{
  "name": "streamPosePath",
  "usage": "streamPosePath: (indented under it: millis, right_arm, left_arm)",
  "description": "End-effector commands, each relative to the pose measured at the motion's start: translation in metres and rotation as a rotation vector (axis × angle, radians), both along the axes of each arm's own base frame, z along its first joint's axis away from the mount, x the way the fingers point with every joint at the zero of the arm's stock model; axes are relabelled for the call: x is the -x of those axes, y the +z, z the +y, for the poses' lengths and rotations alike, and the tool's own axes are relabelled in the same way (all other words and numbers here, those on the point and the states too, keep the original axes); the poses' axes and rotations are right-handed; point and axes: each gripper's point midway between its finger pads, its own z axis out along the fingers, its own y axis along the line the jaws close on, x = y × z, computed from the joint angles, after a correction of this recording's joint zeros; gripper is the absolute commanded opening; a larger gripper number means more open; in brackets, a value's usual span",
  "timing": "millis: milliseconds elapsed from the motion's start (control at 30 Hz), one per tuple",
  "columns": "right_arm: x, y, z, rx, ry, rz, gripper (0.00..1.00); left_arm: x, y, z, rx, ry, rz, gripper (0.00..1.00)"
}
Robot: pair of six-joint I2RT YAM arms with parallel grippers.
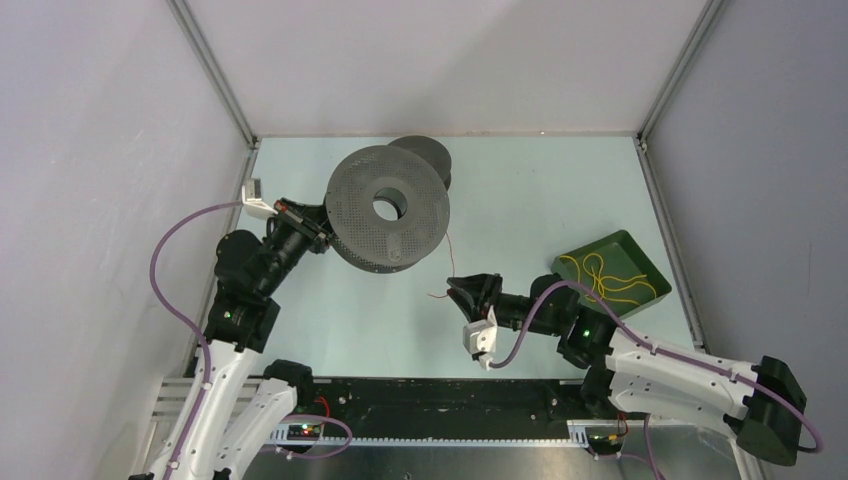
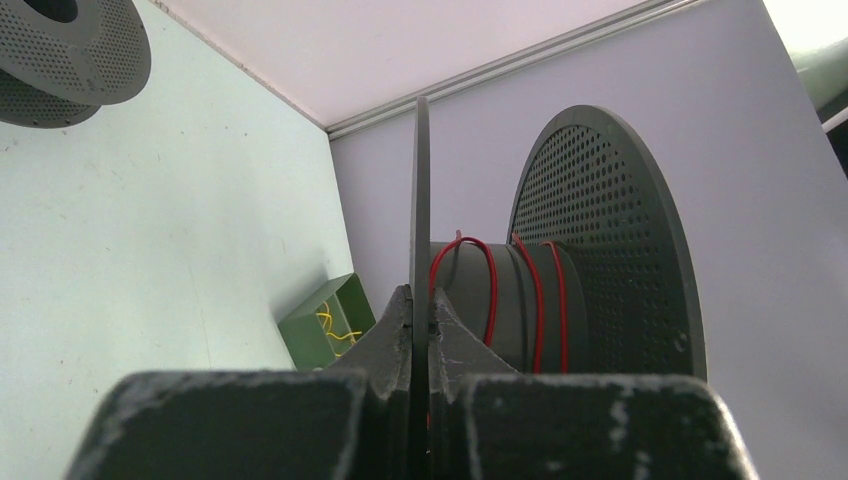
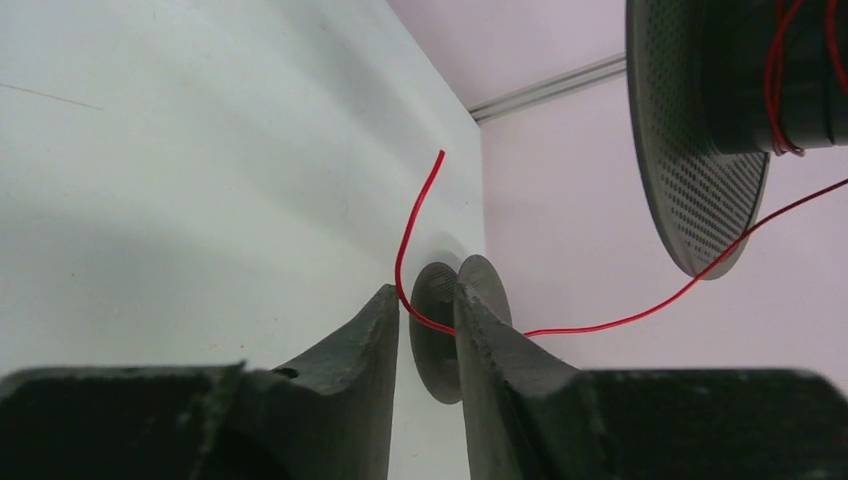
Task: Wrap the cables
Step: Wrap the cable around the cable reel.
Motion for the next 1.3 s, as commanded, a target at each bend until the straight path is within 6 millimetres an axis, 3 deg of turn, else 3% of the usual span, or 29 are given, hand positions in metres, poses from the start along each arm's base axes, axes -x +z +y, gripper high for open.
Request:
streamPosePath:
  millis: [0, 167, 300, 367, 467, 500, 533, 567, 600, 633, 667, 700, 733, 767, 800, 867, 967, 1267]
  right_arm:
    - [-0.005, 0.026, 0.006, -0.054, -0.015, -0.046, 0.28]
    - [-0.003, 0.024, 0.01, -0.058, -0.004, -0.038, 0.23]
    - [-0.001, 0.03, 0.012, -0.077, 0.002, -0.045, 0.02]
    - [0.003, 0.038, 0.014, -0.112, 0.012, -0.043, 0.0]
    - [0.011, 0.062, 0.024, -0.213, 0.025, -0.033, 0.0]
    - [0.011, 0.078, 0.027, -0.26, 0.016, 0.005, 0.0]
    - [0.007, 0.074, 0.033, -0.253, -0.017, 0.063, 0.0]
    - [0.004, 0.094, 0.036, -0.285, -0.044, 0.081, 0.0]
    - [-0.007, 0.09, 0.042, -0.286, -0.122, 0.135, 0.0]
    - [-0.012, 0.108, 0.045, -0.315, -0.152, 0.146, 0.0]
    - [-0.022, 0.1, 0.051, -0.3, -0.216, 0.183, 0.0]
    - [-0.026, 0.111, 0.055, -0.303, -0.227, 0.193, 0.0]
    - [-0.031, 0.105, 0.063, -0.289, -0.249, 0.22, 0.0]
    - [-0.033, 0.114, 0.067, -0.304, -0.252, 0.226, 0.0]
    - [-0.036, 0.107, 0.075, -0.29, -0.259, 0.243, 0.0]
    - [-0.041, 0.114, 0.085, -0.313, -0.27, 0.266, 0.0]
    - [-0.049, 0.105, 0.099, -0.301, -0.293, 0.297, 0.0]
    - [-0.048, 0.103, 0.123, -0.325, -0.249, 0.311, 0.0]
  left_arm:
    - [0.009, 0.035, 0.001, 0.033, -0.016, -0.111, 0.0]
    - [0.01, 0.035, 0.001, 0.041, -0.016, -0.109, 0.0]
    - [0.009, 0.032, 0.001, 0.039, -0.012, -0.106, 0.0]
    - [0.007, 0.03, 0.003, 0.034, 0.001, -0.104, 0.0]
    - [0.002, 0.023, 0.007, 0.032, 0.031, -0.091, 0.0]
    - [0.001, 0.021, 0.008, 0.032, 0.036, -0.087, 0.0]
    - [0.0, 0.019, 0.008, 0.032, 0.043, -0.081, 0.0]
    - [-0.001, 0.018, 0.009, 0.034, 0.047, -0.079, 0.0]
    - [-0.002, 0.016, 0.01, 0.034, 0.058, -0.076, 0.0]
    - [-0.001, 0.015, 0.011, 0.034, 0.063, -0.079, 0.0]
    - [-0.003, 0.012, 0.013, 0.033, 0.079, -0.074, 0.0]
    - [-0.003, 0.01, 0.015, 0.03, 0.089, -0.074, 0.0]
    - [-0.005, 0.009, 0.018, 0.028, 0.109, -0.074, 0.0]
    - [-0.006, 0.006, 0.02, 0.023, 0.124, -0.076, 0.0]
    - [-0.007, 0.005, 0.021, 0.021, 0.131, -0.075, 0.0]
    - [-0.009, 0.0, 0.024, 0.014, 0.152, -0.07, 0.0]
    - [-0.011, -0.006, 0.027, 0.027, 0.17, -0.059, 0.0]
    - [-0.01, -0.005, 0.029, 0.041, 0.179, -0.071, 0.0]
